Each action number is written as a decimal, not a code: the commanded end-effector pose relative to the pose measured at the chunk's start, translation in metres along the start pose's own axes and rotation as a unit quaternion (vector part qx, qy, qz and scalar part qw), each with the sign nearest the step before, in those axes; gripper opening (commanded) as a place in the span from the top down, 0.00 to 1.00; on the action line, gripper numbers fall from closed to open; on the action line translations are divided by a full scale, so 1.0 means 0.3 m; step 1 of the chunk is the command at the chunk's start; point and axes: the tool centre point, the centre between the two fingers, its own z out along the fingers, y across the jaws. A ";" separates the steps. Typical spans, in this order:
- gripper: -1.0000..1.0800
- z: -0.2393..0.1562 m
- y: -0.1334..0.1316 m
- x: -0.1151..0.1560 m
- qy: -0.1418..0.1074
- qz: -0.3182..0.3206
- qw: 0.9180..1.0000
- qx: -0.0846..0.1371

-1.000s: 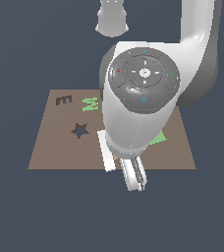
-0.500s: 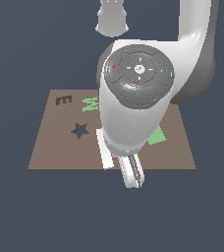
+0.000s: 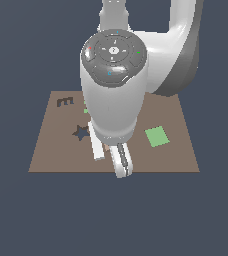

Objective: Insert a designated object into the corresponding slot on a board.

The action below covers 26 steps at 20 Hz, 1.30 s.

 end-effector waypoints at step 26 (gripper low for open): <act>1.00 -0.027 0.667 0.419 0.000 -0.011 1.000 0.000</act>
